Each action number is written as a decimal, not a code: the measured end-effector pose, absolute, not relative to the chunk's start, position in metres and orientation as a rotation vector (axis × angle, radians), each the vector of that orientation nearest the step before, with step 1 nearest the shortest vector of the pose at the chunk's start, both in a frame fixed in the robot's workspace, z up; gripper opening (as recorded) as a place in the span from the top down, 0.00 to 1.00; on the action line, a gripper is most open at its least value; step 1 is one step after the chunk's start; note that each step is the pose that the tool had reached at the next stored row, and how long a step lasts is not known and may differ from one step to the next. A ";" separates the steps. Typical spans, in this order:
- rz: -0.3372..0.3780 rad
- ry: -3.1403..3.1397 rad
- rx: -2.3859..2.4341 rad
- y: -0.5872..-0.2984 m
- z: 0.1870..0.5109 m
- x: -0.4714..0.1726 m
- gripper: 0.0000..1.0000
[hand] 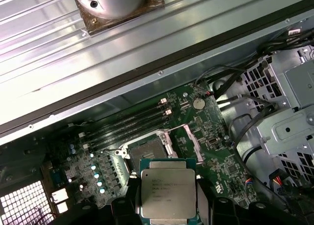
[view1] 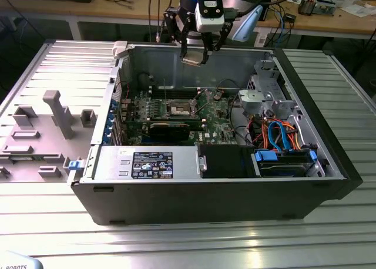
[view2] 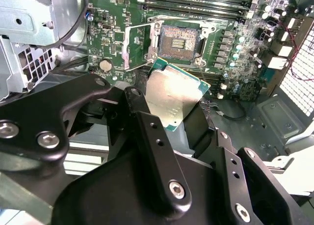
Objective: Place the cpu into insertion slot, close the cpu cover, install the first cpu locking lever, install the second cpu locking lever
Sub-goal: 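Place the cpu into insertion slot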
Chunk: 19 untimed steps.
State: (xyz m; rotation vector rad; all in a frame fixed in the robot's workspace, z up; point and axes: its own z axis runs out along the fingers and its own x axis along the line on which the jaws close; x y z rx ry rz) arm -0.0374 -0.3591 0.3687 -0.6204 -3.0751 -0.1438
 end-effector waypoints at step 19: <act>-0.144 -3.062 -0.694 -0.359 0.369 -0.037 0.45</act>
